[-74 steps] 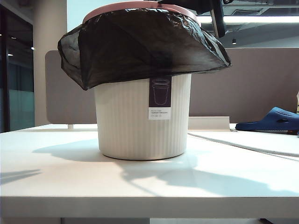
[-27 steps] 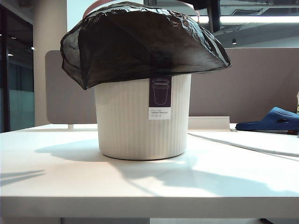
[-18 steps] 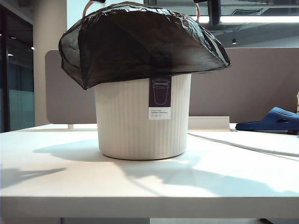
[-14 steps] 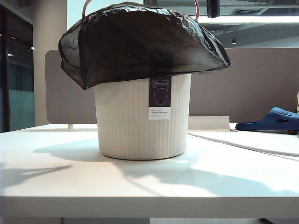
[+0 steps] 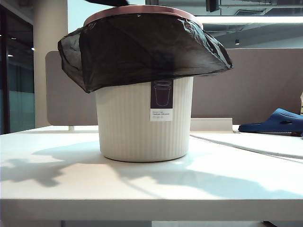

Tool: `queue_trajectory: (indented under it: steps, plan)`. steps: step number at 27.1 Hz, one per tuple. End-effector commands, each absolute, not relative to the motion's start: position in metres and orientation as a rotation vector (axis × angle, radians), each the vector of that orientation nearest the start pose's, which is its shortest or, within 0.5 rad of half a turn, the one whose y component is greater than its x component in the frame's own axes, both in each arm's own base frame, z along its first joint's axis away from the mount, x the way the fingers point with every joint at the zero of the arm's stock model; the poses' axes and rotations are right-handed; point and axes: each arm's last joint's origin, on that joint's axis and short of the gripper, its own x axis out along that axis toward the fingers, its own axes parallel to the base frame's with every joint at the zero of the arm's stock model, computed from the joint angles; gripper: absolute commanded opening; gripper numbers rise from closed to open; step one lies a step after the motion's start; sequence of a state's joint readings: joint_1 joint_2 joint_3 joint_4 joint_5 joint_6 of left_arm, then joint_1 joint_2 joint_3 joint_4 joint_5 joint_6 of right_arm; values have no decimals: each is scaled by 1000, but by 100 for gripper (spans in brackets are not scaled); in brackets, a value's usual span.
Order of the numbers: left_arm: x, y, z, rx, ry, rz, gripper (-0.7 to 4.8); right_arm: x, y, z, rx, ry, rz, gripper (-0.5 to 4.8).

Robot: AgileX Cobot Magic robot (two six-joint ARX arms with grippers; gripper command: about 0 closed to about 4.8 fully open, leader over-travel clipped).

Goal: Open the ring lid of the trash can, pull out the black garbage bag inside, and place it on the table.

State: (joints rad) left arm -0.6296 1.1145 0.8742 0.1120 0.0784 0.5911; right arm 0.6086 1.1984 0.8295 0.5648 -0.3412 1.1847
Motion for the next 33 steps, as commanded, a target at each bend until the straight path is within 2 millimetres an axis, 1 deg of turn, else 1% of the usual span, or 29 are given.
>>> queue_trajectory:
  steps: [1, 2, 3, 4, 5, 6, 7, 8, 10, 11, 14, 15, 16, 17, 20, 25, 27, 33]
  plan:
    - [182, -134, 361, 518, -170, -662, -6, 213, 145, 351, 1096, 320, 994, 181]
    - [176, -129, 369, 476, -176, -660, -6, 212, 143, 352, 1094, 326, 987, 181]
    - [164, -121, 381, 395, -165, -658, -6, 211, 139, 351, 1086, 343, 962, 181]
    - [158, -116, 386, 340, -141, -663, -6, 210, 137, 350, 1077, 359, 942, 181]
    - [147, -109, 393, 234, -78, -671, -6, 209, 134, 347, 1072, 390, 896, 181]
    - [143, -105, 395, 193, -47, -671, -6, 208, 133, 346, 1073, 405, 866, 181]
    - [134, -99, 397, 162, 12, -673, -6, 207, 134, 342, 1070, 436, 833, 181]
    - [130, -96, 397, 169, 40, -678, -6, 208, 134, 340, 1066, 453, 821, 181]
    - [123, -94, 391, 189, 125, -762, -6, 208, 134, 336, 1059, 494, 797, 184]
    - [121, -95, 386, 195, 177, -829, -6, 207, 134, 335, 1056, 507, 801, 199]
    - [121, -95, 378, 263, 228, -850, -6, 207, 135, 334, 1067, 541, 822, 204]
    - [121, -96, 375, 285, 243, -885, -6, 206, 135, 333, 1070, 570, 825, 204]
    - [121, -97, 374, 289, 254, -903, -6, 206, 135, 332, 1075, 590, 826, 204]
    - [122, -97, 372, 292, 272, -908, -6, 205, 135, 330, 1076, 618, 827, 218]
    - [124, -99, 368, 325, 288, -917, -6, 203, 138, 327, 1071, 648, 821, 220]
    - [131, -104, 353, 335, 354, -920, -6, 202, 140, 322, 1065, 700, 794, 226]
    - [134, -107, 350, 337, 365, -921, -6, 202, 140, 321, 1062, 706, 785, 236]
    - [143, -113, 349, 334, 347, -920, -6, 202, 140, 321, 1063, 702, 767, 236]
